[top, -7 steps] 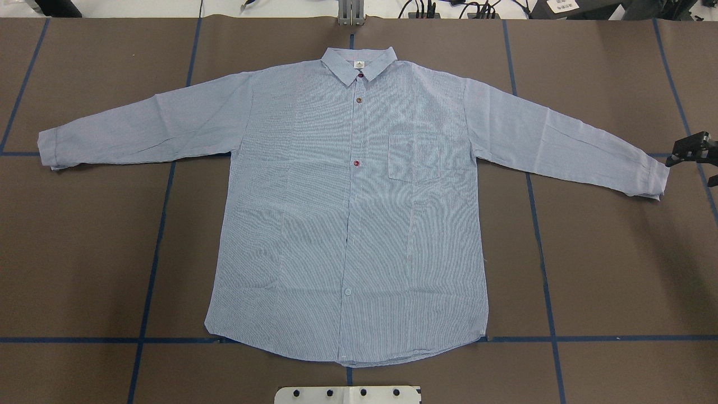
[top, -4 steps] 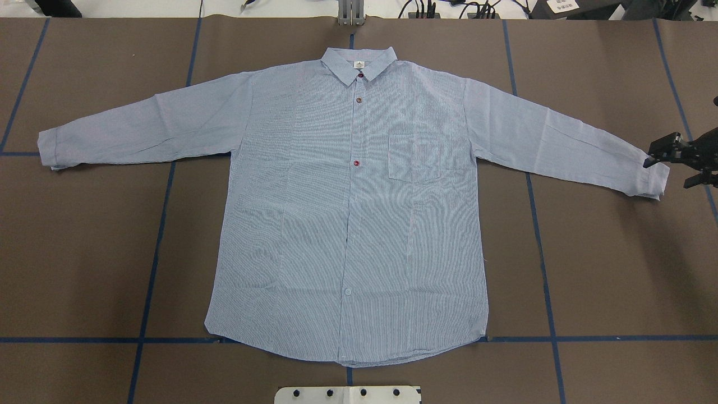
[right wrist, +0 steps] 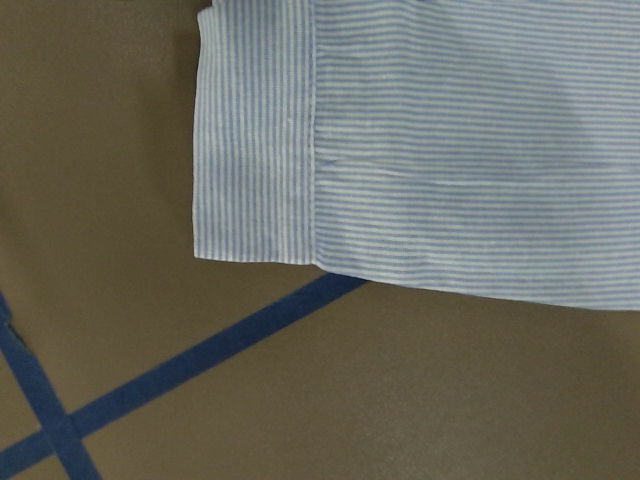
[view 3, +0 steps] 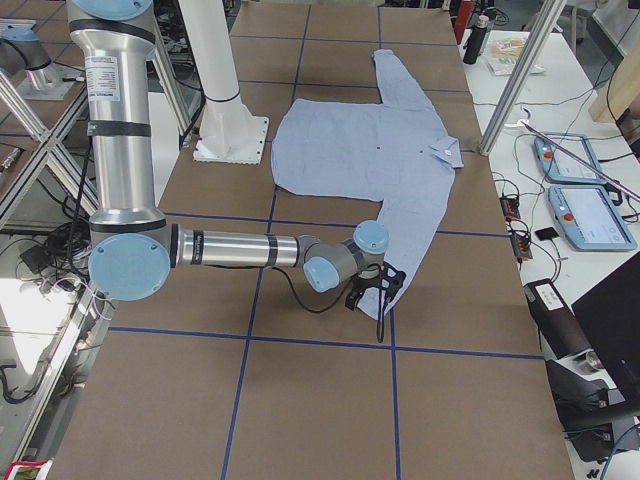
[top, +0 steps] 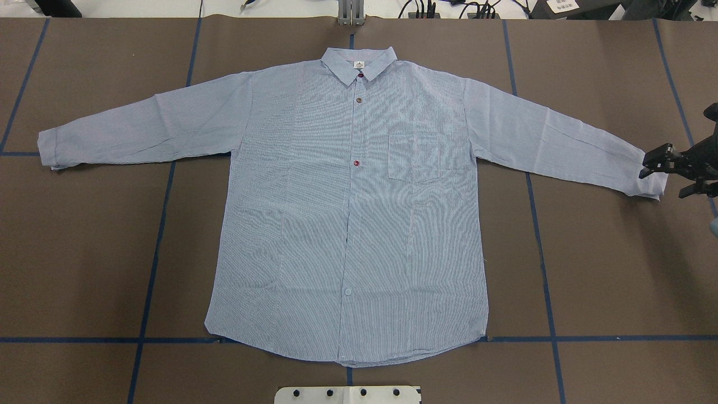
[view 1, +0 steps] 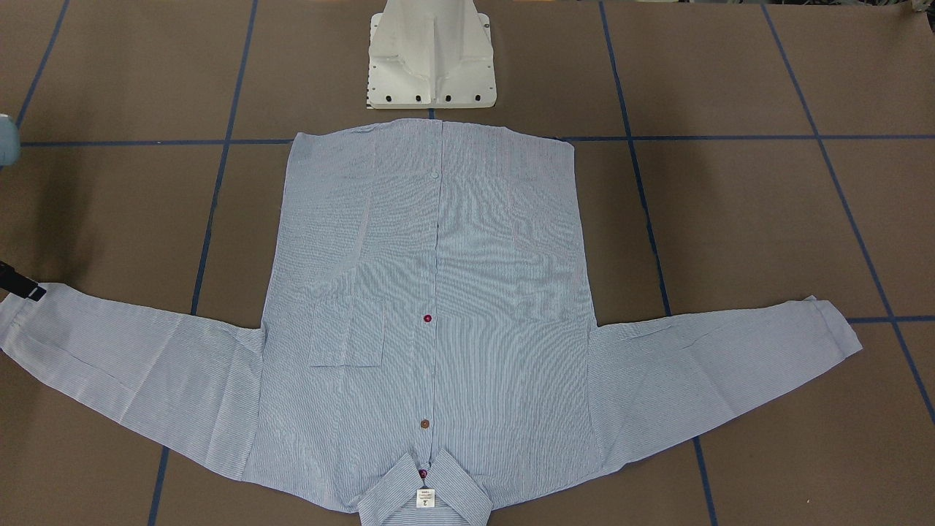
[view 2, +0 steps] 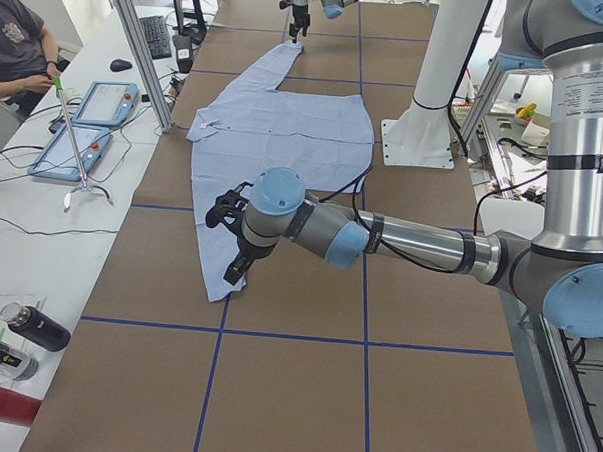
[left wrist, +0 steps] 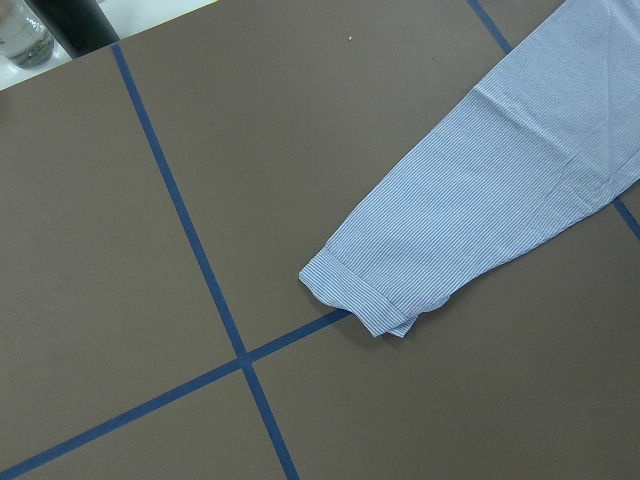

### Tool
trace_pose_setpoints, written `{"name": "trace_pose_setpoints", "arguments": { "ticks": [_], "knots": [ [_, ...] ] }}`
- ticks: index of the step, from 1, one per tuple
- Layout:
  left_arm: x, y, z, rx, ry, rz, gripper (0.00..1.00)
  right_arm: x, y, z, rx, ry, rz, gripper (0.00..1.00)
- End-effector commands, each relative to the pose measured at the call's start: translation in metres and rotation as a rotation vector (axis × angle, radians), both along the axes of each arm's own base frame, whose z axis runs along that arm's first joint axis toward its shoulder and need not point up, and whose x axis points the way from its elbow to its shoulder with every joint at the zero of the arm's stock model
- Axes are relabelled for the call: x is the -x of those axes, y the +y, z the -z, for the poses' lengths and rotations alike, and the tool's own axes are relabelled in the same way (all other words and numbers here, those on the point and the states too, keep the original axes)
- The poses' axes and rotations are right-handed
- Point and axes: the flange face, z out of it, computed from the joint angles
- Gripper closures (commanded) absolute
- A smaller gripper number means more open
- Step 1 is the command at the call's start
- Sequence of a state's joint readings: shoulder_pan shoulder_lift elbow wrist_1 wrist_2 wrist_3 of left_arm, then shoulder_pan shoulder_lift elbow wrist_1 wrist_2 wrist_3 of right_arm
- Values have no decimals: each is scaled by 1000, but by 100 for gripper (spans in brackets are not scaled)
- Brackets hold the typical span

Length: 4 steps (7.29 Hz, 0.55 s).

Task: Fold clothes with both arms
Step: 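Lower the right gripper and grasp the cuff of the sleeve beneath it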

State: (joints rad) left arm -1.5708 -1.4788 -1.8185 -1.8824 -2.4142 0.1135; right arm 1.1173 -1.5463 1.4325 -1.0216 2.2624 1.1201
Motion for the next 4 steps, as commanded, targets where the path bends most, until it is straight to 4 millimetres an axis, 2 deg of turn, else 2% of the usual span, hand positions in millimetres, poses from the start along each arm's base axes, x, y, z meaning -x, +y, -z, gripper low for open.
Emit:
{"name": "trace_pose_setpoints", "arguments": {
  "ticks": [1, 2, 3, 4],
  "knots": [
    [0, 0, 1, -2, -1, 1, 1, 7, 2, -8, 8, 17, 11, 21],
    [0, 0, 1, -2, -1, 1, 1, 7, 2, -9, 9, 19, 10, 30],
    [0, 0, 3, -5, -1, 1, 1, 7, 2, -10, 13, 20, 7, 33],
    [0, 1, 6, -10, -2, 2, 1, 8, 0, -6, 43, 15, -28, 50]
  ]
}}
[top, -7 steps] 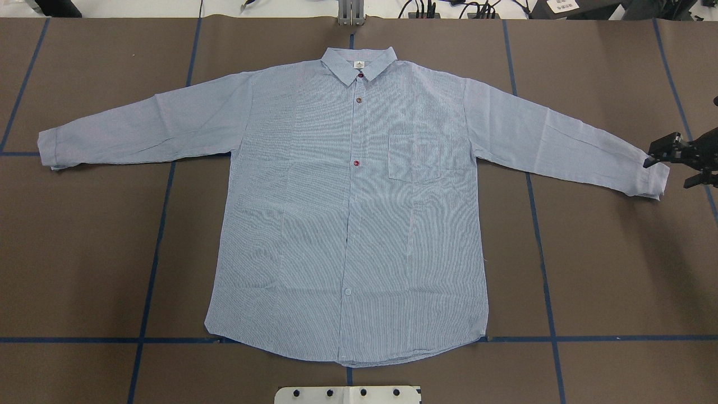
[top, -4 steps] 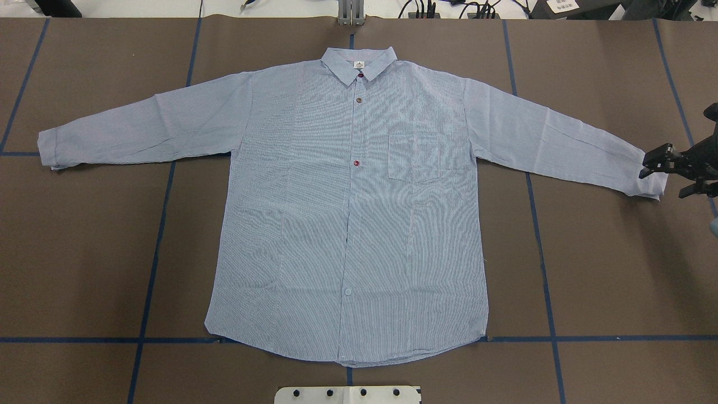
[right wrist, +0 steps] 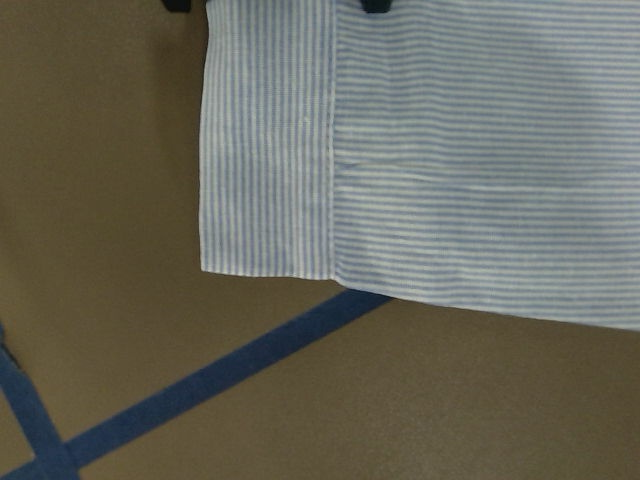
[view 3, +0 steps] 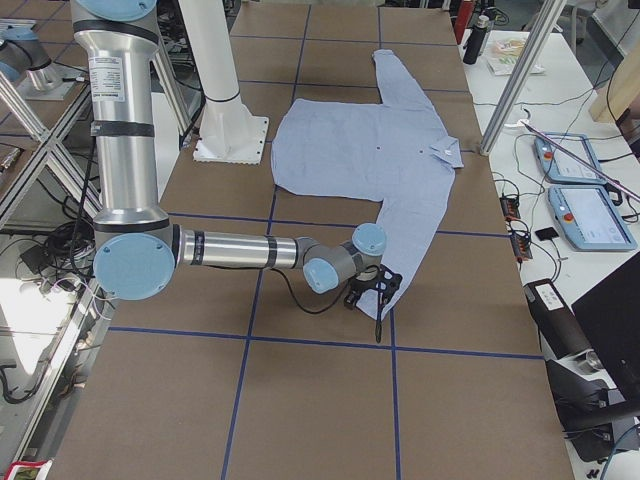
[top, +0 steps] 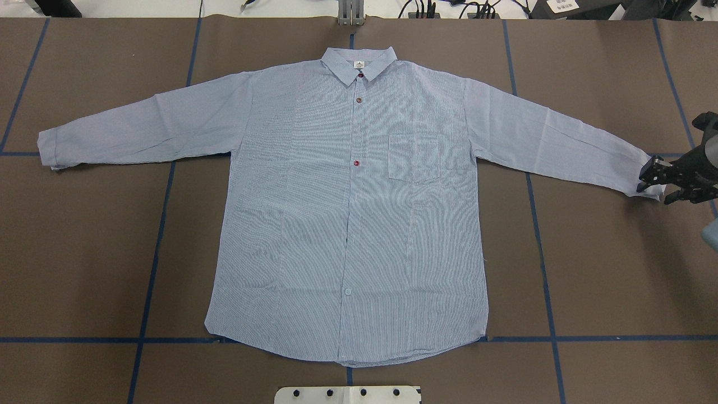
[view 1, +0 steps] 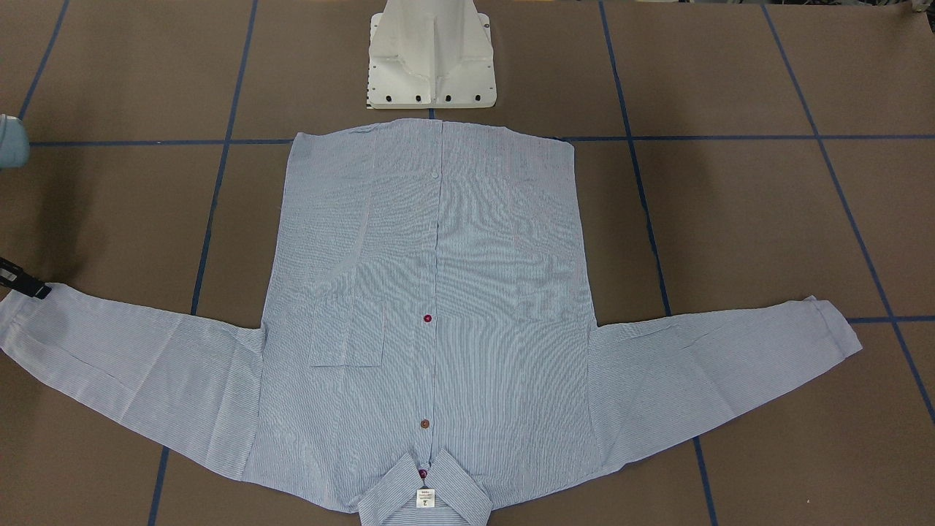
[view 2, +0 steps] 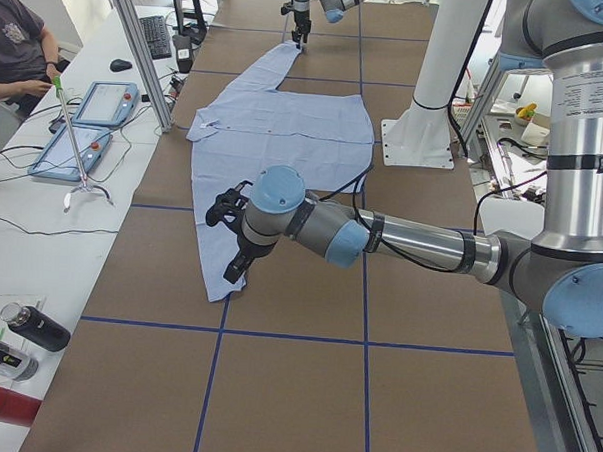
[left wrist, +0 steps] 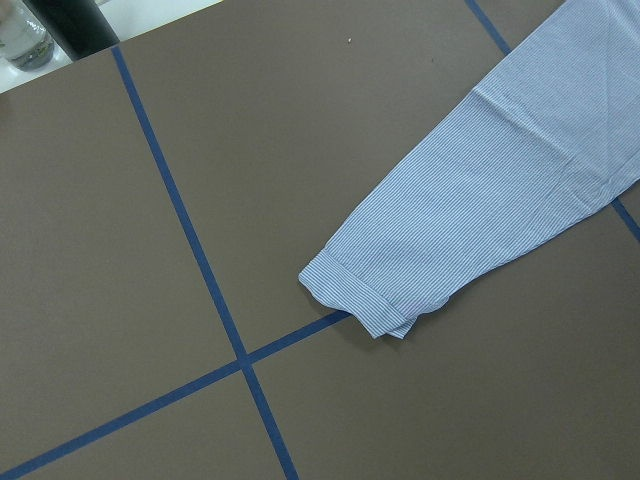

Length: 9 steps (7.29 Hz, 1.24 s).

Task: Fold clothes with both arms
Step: 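Lower the right gripper and grasp the cuff of the sleeve beneath it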

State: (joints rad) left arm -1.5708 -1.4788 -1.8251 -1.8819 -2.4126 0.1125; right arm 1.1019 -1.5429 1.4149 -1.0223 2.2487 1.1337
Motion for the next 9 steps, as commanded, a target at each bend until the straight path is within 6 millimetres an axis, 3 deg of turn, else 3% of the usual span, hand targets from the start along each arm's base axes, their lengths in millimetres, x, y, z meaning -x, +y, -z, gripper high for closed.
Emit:
{"name": "trace_pose_setpoints", "arguments": {
  "ticks": [1, 3, 5, 6, 7, 9],
  "knots": [
    [0, 0, 4, -6, -1, 1, 1, 3, -6, 9, 40, -10, -57, 79],
    [0, 1, 7, -11, -1, 1, 1, 4, -12, 19, 26, -18, -63, 98],
    [0, 1, 12, 0, 8, 18, 1, -10, -19, 39, -10, -36, -89, 100],
    [0, 1, 13, -2, 8, 18, 1, -16, -22, 71, -66, -58, -98, 100],
    [0, 2, 16, -8, 8, 18, 1, -7, -34, 113, -136, -85, -93, 100],
    [0, 4, 21, -18, 4, 20, 1, 66, -69, 212, -232, -145, -10, 100]
  ]
}}
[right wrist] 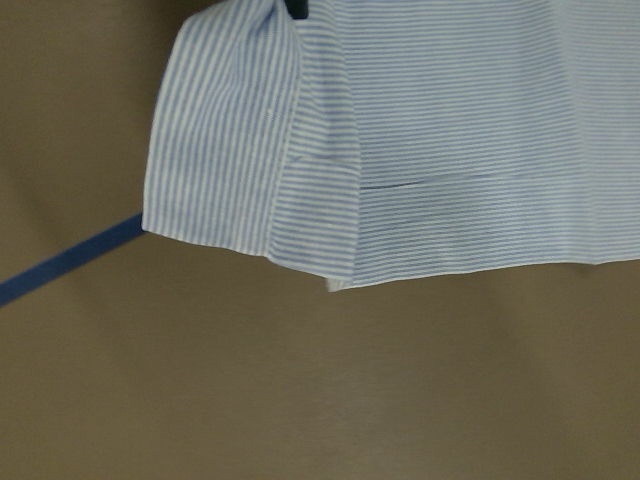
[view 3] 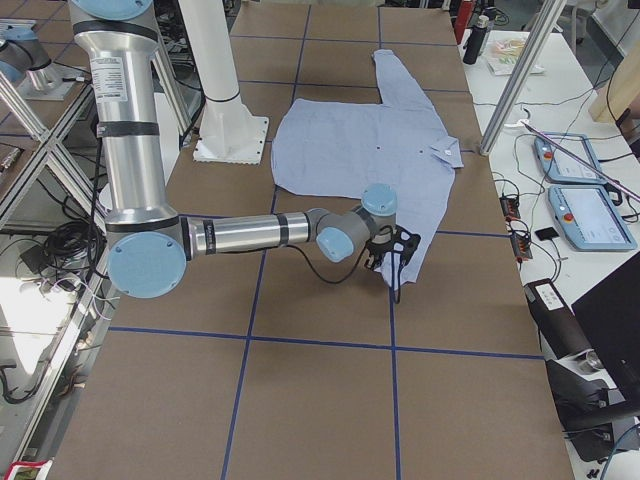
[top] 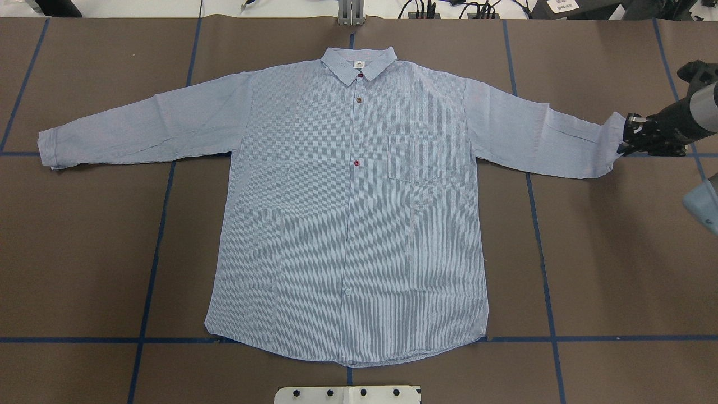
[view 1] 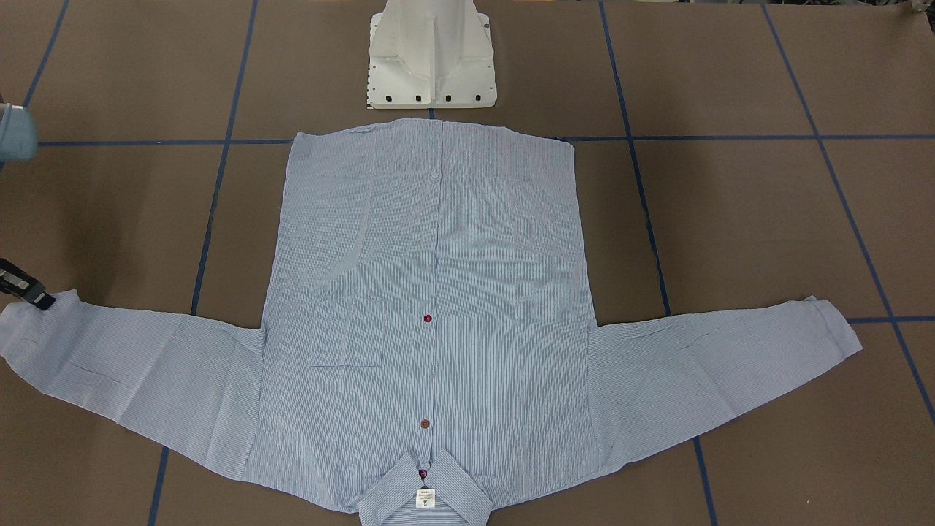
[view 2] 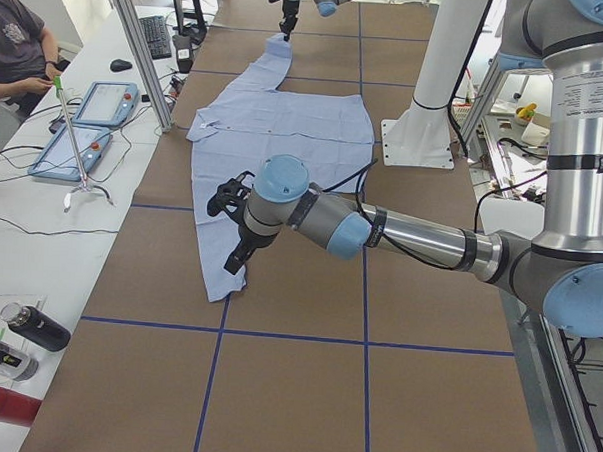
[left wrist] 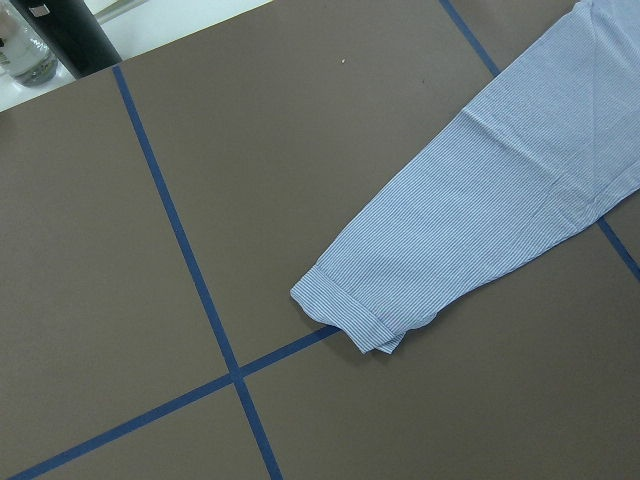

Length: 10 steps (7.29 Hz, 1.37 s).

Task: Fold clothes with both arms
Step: 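Carry the sleeve cuff with the right gripper across toward the collar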

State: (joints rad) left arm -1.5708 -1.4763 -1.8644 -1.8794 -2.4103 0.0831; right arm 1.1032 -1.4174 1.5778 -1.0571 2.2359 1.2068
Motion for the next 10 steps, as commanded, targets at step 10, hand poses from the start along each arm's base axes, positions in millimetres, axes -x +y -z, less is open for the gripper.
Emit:
{"name": "trace_pose_setpoints", "arguments": {
  "ticks": [10],
  "knots": [
    [-1, -16, 19, 28, 27, 62, 1, 348, -63, 403, -215, -27, 35, 100]
  ]
}}
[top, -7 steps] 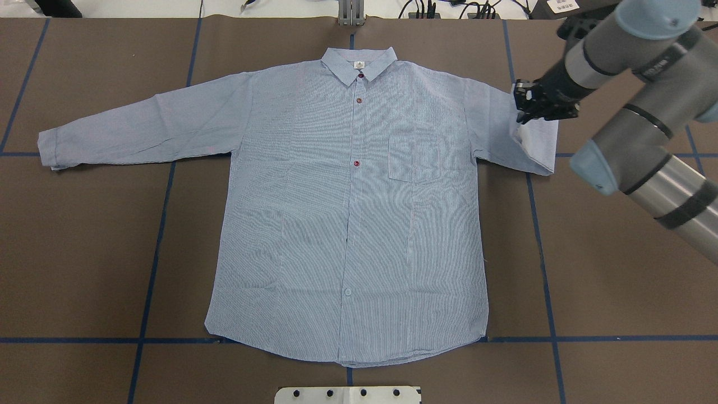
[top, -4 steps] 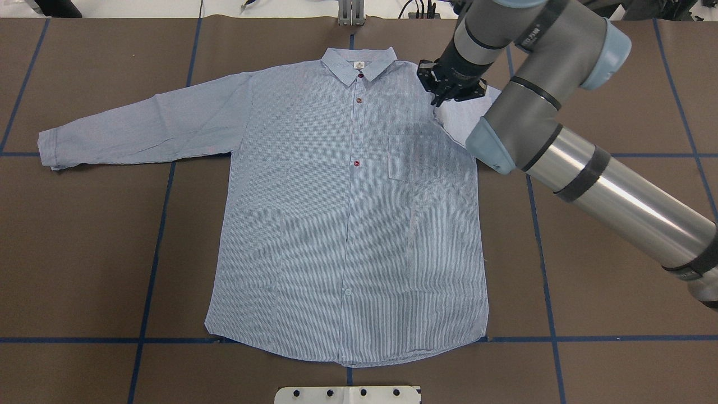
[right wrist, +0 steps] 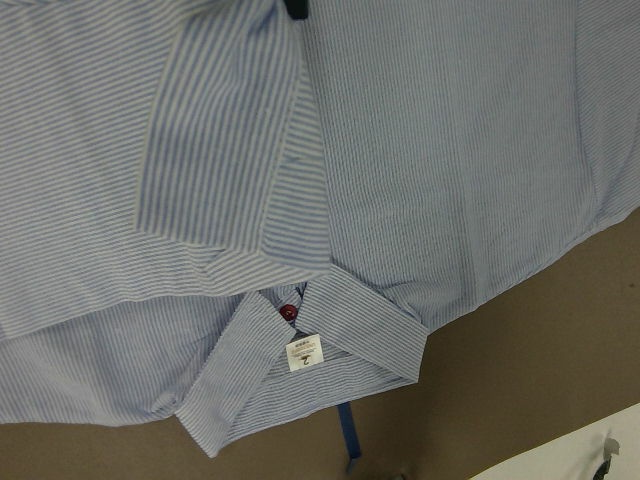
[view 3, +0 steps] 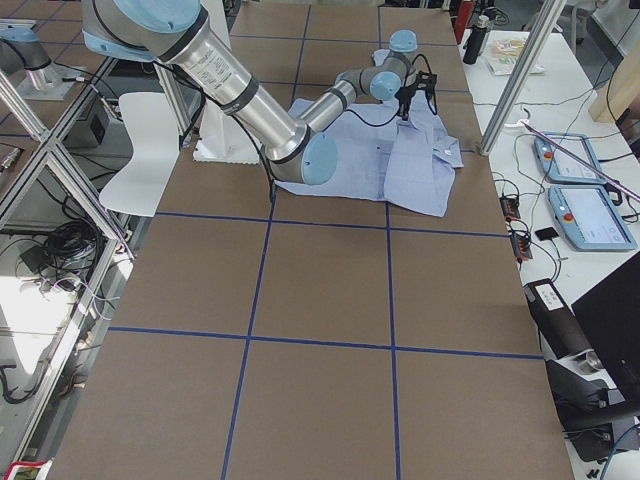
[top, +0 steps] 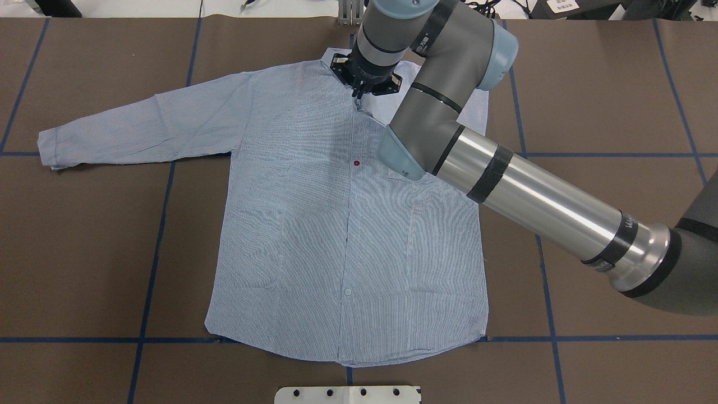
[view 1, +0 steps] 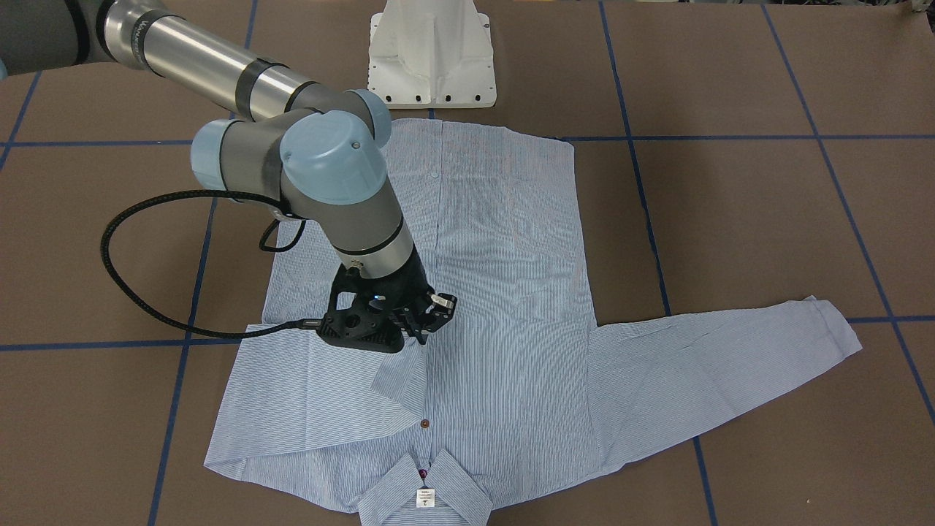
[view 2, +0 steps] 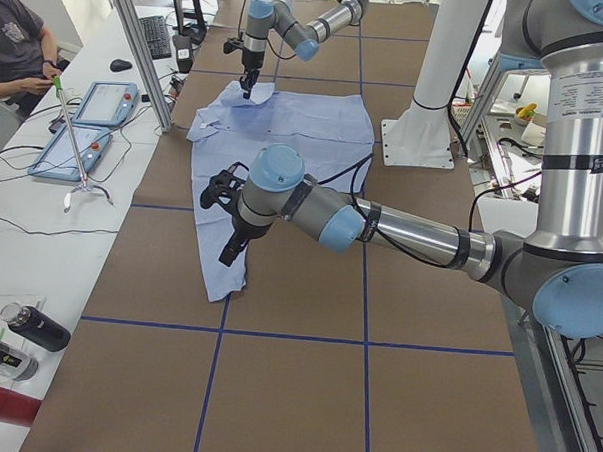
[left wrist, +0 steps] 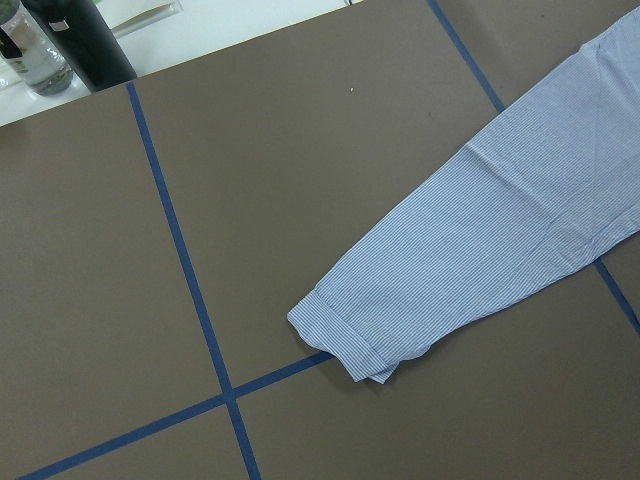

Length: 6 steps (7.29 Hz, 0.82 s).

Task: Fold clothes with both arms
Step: 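Carry the sleeve cuff with the right gripper across toward the collar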

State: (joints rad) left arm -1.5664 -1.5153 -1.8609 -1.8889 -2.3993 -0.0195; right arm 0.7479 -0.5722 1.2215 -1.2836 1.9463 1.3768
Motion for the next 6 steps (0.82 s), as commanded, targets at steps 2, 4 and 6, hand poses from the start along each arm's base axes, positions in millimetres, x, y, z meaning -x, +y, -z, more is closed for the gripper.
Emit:
{"name": "trace_pose_setpoints", "arguments": {
  "ticks": [2, 4, 6],
  "knots": [
    [-1, -1, 4, -2, 4, 1, 1, 40, 8, 10, -48, 0, -16, 100],
    [-1, -1, 3, -2, 3, 0, 1, 52, 17, 20, -69, -10, -14, 100],
    [-1, -1, 5, -5, 2, 2, 1, 63, 20, 16, -80, -5, -18, 100]
  ]
}}
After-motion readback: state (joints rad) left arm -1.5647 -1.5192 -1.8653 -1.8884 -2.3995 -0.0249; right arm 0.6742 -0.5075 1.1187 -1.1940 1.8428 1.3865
